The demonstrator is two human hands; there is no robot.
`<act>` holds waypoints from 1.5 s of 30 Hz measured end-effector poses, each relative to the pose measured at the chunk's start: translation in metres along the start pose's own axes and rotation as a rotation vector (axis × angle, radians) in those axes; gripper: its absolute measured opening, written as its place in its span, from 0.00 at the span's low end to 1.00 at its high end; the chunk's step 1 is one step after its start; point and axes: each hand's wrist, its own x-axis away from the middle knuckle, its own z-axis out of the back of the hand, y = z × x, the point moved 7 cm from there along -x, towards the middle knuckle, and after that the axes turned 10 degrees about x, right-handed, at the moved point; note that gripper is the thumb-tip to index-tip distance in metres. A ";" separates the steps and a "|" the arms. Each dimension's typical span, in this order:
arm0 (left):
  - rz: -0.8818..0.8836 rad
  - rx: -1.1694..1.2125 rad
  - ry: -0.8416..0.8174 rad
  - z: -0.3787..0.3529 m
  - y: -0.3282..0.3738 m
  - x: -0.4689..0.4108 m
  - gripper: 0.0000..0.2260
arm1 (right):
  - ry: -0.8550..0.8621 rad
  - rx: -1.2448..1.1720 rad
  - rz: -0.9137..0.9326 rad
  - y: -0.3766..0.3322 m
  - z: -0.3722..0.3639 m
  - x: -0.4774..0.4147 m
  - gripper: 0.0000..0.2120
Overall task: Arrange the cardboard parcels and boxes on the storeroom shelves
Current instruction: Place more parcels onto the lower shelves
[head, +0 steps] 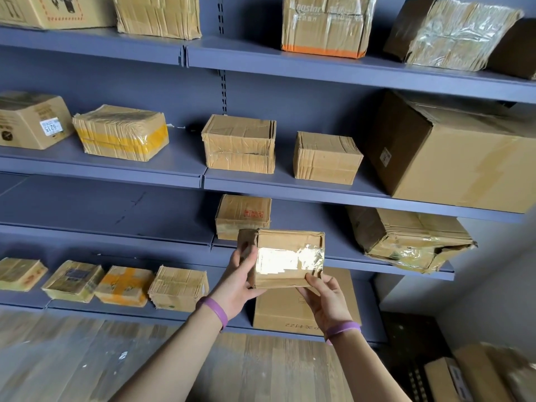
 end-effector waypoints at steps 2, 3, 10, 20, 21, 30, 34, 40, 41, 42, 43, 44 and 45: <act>-0.058 -0.019 0.014 -0.004 -0.001 0.000 0.20 | -0.032 0.057 0.000 -0.003 -0.004 0.001 0.12; -0.088 -0.014 0.026 -0.002 0.000 -0.002 0.21 | -0.048 0.090 0.002 -0.006 -0.007 0.002 0.15; -0.069 0.097 0.096 0.026 0.013 -0.005 0.31 | -0.166 0.271 -0.031 -0.006 -0.002 0.004 0.35; 0.055 0.261 0.029 0.029 0.015 0.007 0.22 | 0.029 0.169 -0.034 -0.016 0.021 -0.006 0.35; 0.062 0.253 0.024 0.029 0.014 0.007 0.21 | 0.022 0.145 -0.035 -0.017 0.020 -0.005 0.32; -0.051 0.232 0.187 0.042 0.016 -0.001 0.16 | 0.009 0.107 -0.021 -0.019 0.032 0.000 0.16; -0.179 0.179 0.305 0.041 0.025 0.002 0.15 | 0.036 0.172 0.045 -0.019 0.033 0.001 0.23; -0.059 -0.079 0.311 0.020 0.031 0.007 0.16 | 0.134 0.227 0.156 -0.023 0.031 0.007 0.14; -0.016 -0.107 0.302 0.015 0.031 0.008 0.19 | 0.142 0.236 0.165 -0.024 0.030 0.006 0.15; 0.003 -0.139 0.287 0.012 0.031 0.006 0.20 | 0.148 0.246 0.172 -0.023 0.030 0.005 0.18; 0.013 -0.175 0.274 0.011 0.032 0.006 0.23 | 0.149 0.251 0.174 -0.021 0.030 0.005 0.21; 0.021 -0.213 0.280 0.013 0.032 0.004 0.29 | 0.145 0.255 0.177 -0.021 0.031 0.003 0.21; 0.035 -0.229 0.295 0.015 0.030 0.002 0.39 | 0.146 0.257 0.175 -0.019 0.032 0.002 0.20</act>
